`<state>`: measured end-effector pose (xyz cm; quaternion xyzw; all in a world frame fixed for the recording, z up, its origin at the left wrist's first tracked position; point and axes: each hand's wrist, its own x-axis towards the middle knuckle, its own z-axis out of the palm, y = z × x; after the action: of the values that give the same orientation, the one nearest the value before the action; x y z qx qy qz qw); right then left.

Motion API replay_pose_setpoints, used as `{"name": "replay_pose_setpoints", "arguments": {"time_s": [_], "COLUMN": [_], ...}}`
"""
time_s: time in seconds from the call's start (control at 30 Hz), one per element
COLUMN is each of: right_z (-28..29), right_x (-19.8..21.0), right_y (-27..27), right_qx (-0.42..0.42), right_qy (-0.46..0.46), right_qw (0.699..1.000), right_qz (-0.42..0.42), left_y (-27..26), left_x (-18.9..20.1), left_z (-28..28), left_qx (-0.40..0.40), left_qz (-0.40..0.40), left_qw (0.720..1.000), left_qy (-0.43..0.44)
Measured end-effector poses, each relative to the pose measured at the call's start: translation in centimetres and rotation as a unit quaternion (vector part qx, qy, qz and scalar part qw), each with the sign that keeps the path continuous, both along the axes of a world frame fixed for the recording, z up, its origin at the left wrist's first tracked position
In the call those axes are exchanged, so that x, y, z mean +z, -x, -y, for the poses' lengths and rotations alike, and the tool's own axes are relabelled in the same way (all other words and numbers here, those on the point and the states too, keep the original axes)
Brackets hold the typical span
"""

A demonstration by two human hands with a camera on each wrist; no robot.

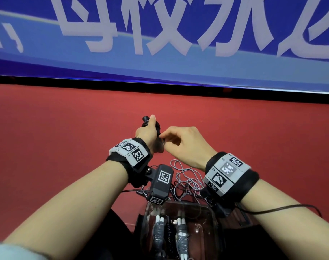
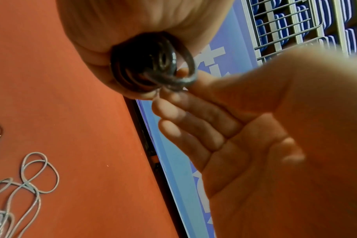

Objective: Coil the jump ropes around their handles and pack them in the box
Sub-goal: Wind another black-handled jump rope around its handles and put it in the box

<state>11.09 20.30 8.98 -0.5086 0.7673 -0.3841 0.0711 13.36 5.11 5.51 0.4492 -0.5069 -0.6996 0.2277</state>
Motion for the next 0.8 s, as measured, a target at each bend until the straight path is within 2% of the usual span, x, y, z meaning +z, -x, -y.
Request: {"name": "replay_pose_setpoints", "arguments": {"time_s": [0.17,0.33,0.63,0.8], "right_z": [0.47,0.71,0.7,0.66], "right_x": [-0.63,-0.4,0.05,-0.24], "right_y": [-0.79,-0.72,-0.8,-0.56], "right_qx": [-0.007,-0.018,-0.018,-0.027], "right_qy": [-0.004,0.016,-0.006,-0.016], "right_qw": [0.997,0.998,0.996,0.998], "right_qz": [-0.079,-0.066,-0.091,-0.051], "left_y": [0.07,0.06,0.01,-0.15], "left_x": [-0.09,0.15,-0.13,-0.01], "left_z": [0.21,0.32,0.29,0.34], "left_qx": [0.013,-0.002,-0.01,0.015], "left_qz": [-0.003,-0.011,0.0,0.02], "left_qw": [1.0,1.0,1.0,1.0], "left_qy": [-0.01,-0.027,-0.021,0.006]}}
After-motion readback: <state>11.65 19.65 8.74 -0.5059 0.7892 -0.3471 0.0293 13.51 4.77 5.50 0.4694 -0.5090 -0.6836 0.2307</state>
